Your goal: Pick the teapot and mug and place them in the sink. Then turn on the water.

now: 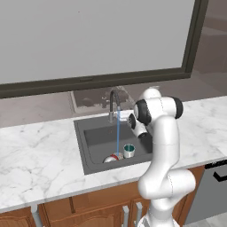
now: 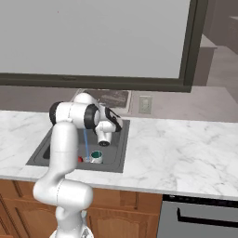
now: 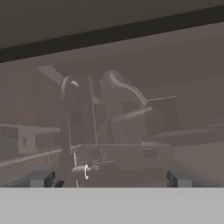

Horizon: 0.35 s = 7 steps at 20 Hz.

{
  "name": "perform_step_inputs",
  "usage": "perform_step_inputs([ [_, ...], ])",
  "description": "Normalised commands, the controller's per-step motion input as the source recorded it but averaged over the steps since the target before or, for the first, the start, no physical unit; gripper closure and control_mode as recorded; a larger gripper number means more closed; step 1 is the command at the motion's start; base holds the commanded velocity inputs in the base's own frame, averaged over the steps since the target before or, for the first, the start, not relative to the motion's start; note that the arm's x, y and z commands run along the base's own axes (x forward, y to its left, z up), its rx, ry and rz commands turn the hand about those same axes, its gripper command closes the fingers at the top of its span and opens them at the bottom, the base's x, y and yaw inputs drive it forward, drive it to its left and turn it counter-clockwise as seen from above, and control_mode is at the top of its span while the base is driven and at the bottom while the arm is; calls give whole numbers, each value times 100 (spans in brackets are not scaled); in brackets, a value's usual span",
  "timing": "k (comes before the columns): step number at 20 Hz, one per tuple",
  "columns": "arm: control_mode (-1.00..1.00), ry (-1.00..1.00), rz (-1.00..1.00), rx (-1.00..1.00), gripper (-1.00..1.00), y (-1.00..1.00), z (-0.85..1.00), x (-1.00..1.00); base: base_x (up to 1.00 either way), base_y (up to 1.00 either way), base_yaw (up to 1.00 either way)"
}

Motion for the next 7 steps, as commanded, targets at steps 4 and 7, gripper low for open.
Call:
perform_step_inputs([
  [4,-100,0,-10,0,-100,-100,0,0,0,0,0],
  [7,-100,0,-9,0,-100,-100,0,0,0,0,0],
])
